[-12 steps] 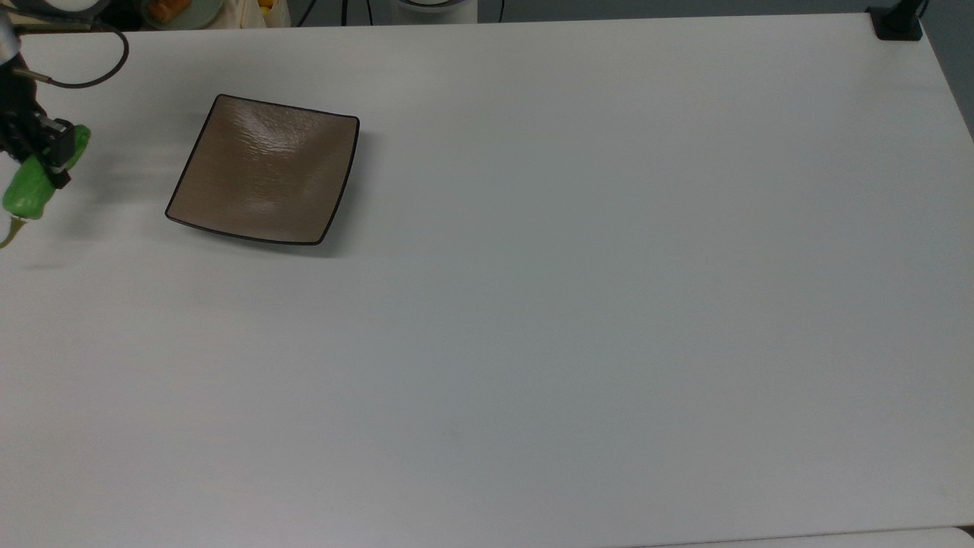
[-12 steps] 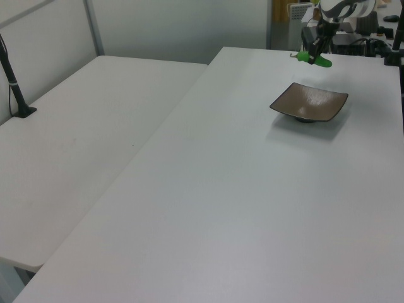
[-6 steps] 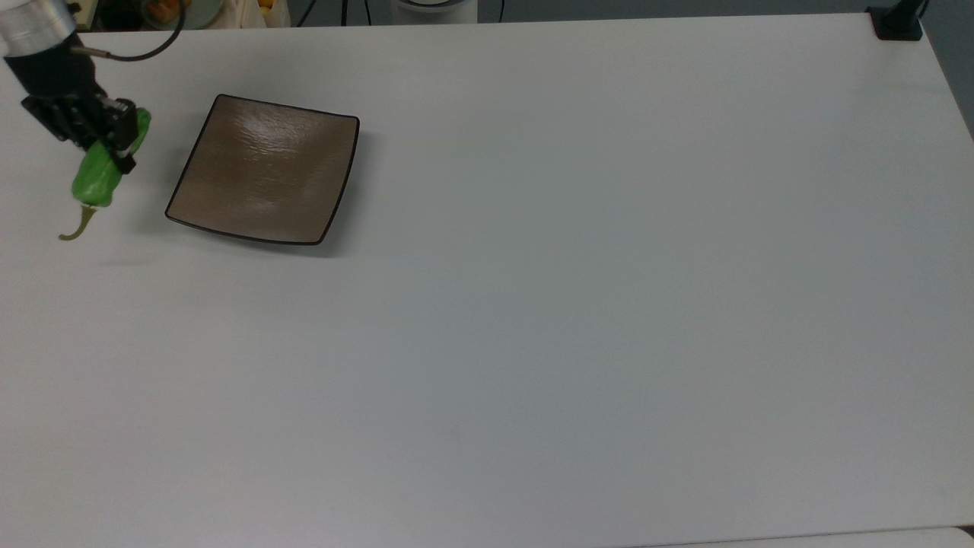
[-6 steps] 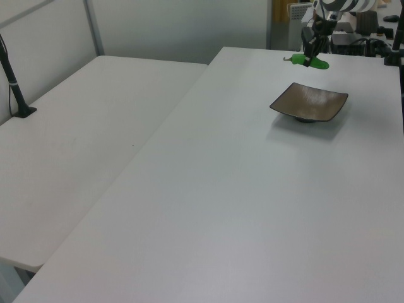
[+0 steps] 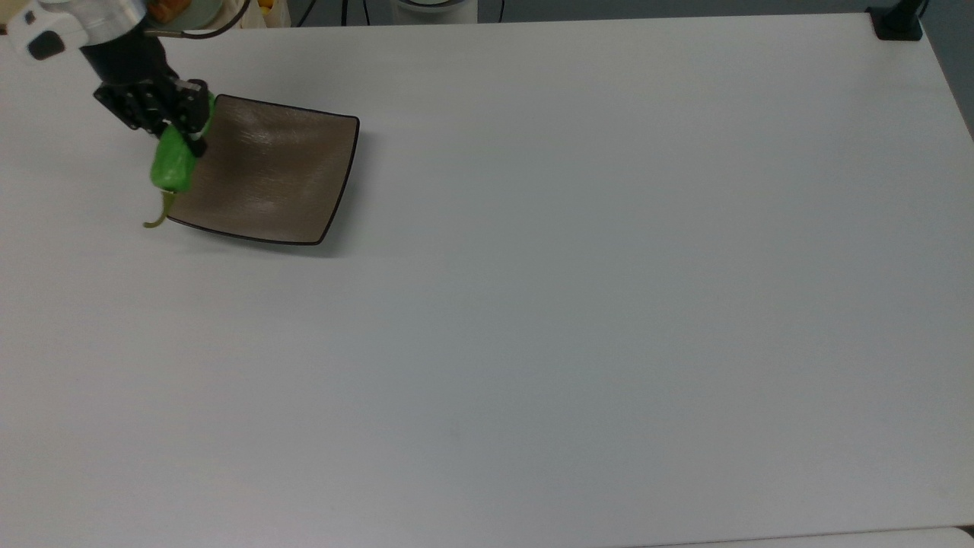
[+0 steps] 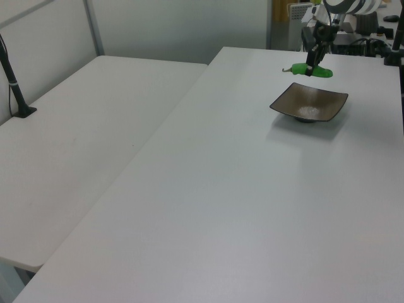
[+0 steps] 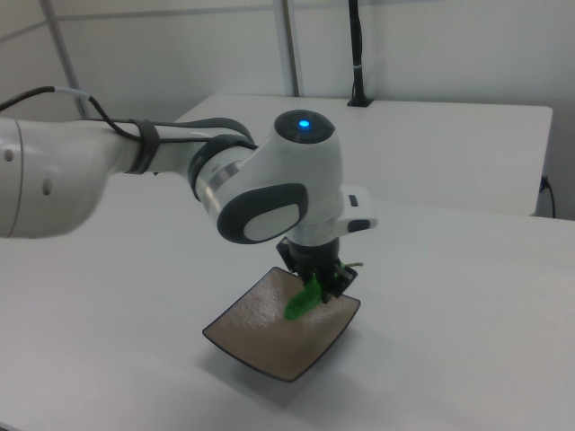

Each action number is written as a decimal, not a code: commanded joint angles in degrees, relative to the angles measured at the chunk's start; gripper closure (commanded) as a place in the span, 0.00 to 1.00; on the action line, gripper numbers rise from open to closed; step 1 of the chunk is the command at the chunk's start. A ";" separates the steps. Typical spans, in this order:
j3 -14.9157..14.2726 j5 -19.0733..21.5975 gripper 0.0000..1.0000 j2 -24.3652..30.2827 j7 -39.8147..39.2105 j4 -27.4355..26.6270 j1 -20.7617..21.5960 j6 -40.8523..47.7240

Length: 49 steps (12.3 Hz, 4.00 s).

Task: Chili peppers are placed on a ceramic plate

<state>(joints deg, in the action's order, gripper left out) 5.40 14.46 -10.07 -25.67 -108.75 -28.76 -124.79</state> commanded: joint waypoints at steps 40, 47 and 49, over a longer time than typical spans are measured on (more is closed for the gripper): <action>-7.06 -15.17 0.00 9.46 29.10 7.68 34.02 21.87; -7.07 -15.17 0.00 9.55 29.80 7.76 33.76 21.25; -7.07 -15.17 0.00 9.55 29.10 7.76 33.68 21.60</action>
